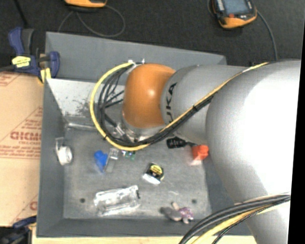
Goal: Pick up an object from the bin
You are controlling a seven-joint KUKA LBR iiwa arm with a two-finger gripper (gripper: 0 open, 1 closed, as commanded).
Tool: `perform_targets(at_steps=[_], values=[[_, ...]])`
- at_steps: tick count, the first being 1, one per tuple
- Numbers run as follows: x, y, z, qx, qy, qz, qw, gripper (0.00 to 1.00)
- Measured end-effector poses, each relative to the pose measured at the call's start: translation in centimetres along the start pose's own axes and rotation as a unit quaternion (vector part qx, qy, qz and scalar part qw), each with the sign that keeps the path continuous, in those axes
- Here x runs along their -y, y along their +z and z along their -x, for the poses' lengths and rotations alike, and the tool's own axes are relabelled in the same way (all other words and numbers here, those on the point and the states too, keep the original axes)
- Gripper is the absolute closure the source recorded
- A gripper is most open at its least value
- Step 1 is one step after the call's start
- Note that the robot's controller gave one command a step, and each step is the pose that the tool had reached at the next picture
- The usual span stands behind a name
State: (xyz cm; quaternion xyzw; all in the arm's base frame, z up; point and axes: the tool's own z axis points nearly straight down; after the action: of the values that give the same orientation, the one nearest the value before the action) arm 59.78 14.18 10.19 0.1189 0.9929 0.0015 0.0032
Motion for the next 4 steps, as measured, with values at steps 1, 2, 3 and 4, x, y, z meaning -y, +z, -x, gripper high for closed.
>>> perform_targets(at_steps=[1,2,3,4], values=[[0.6,0.1,-0.4,-0.0032,0.112,-0.002,0.9937,0.00],[0.4,3.0,-1.6,-0.0040,0.209,-0.002,0.9779,0.00],[0.4,2.9,-1.4,-0.0026,0.209,-0.001,0.9780,0.00],[0.4,3.0,-1.5,-0.0031,0.209,-0.001,0.9778,1.00]])
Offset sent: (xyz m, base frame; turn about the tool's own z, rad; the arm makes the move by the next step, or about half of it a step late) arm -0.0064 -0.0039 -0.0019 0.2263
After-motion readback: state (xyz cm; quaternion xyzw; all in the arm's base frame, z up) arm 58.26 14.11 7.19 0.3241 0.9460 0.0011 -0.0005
